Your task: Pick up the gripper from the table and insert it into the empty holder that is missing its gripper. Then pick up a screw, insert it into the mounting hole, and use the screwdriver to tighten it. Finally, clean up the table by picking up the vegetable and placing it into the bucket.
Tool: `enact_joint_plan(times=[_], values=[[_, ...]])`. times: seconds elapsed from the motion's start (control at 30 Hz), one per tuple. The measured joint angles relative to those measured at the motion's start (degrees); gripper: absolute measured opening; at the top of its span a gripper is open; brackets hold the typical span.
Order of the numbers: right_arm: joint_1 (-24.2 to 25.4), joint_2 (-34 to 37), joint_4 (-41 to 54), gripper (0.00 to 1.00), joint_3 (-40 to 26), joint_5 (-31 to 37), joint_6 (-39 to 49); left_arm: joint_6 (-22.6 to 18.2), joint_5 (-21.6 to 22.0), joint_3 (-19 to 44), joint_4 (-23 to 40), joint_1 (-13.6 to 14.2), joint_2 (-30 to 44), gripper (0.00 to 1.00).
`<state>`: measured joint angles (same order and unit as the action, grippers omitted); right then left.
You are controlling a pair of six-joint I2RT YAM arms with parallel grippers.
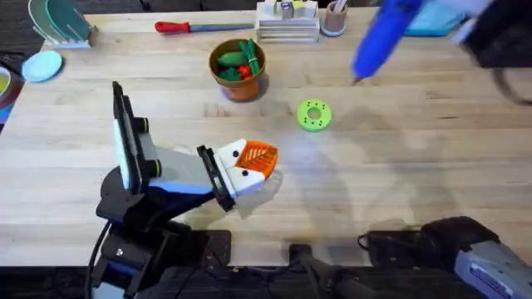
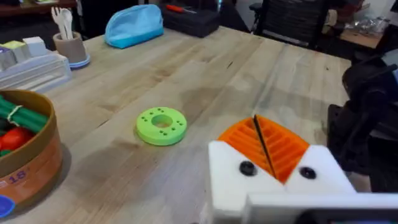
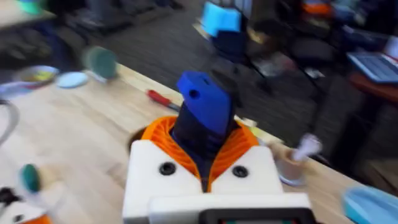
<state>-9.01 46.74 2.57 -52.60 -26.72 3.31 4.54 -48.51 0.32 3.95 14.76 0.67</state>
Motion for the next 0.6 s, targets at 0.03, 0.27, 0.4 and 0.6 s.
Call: enact_joint_plan(times=[0.03, 0.27, 0.4, 0.6], values=[[-2.64, -0.41, -3.76, 0.022, 2.18, -0.14, -1.11, 0.00, 0.05, 0.00, 0.00, 0.00, 0.01, 0.009], [-19.83, 1.13, -20.56, 0.022, 9.21, -0.59, -5.26, 0.00, 0.13, 0.00, 0.00, 0.00, 0.02, 0.009], [-28.16, 4.78, -28.42, 0.022, 9.25, -0.82, -6.03, 0.00, 0.11, 0.00, 0.00, 0.00, 0.02, 0.009], [-35.37, 10.28, -33.47, 0.022, 9.25, -1.27, -6.35, 0.00, 0.13, 0.00, 0.00, 0.00, 0.02, 0.009]])
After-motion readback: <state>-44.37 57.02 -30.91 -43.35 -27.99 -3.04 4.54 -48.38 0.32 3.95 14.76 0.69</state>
